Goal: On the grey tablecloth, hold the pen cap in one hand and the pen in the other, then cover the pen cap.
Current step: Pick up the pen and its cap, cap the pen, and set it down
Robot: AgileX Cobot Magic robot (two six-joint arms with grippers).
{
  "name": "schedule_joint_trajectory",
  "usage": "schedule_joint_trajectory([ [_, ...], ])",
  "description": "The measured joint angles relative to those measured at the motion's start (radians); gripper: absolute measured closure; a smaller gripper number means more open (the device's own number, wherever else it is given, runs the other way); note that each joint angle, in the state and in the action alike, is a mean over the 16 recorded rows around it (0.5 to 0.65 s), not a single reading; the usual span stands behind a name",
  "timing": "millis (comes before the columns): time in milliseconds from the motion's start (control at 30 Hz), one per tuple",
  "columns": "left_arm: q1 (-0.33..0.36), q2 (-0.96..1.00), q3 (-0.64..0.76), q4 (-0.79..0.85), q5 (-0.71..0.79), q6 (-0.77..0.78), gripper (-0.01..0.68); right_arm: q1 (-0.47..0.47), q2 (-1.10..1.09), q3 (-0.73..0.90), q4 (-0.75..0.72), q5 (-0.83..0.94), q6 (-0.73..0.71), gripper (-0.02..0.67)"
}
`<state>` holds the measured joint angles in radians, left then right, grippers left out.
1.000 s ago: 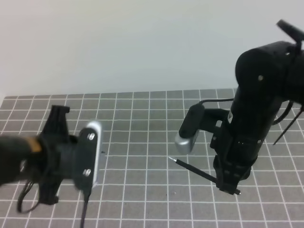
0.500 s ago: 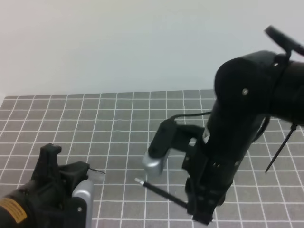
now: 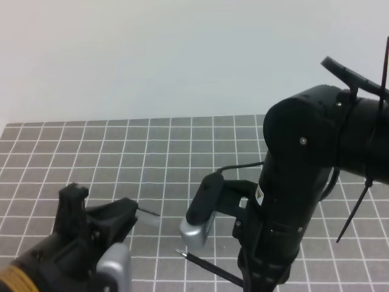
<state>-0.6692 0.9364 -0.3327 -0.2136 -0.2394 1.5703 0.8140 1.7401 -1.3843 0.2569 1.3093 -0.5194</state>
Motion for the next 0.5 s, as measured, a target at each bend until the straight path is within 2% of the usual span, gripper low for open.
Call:
schedule_joint_trajectory([
  [500,-0.025,-0.042,0.066,0.009,0.066,-0.004,0.6,0.0,0.0,0.021,0.048,0.0,-0.022,0.649],
])
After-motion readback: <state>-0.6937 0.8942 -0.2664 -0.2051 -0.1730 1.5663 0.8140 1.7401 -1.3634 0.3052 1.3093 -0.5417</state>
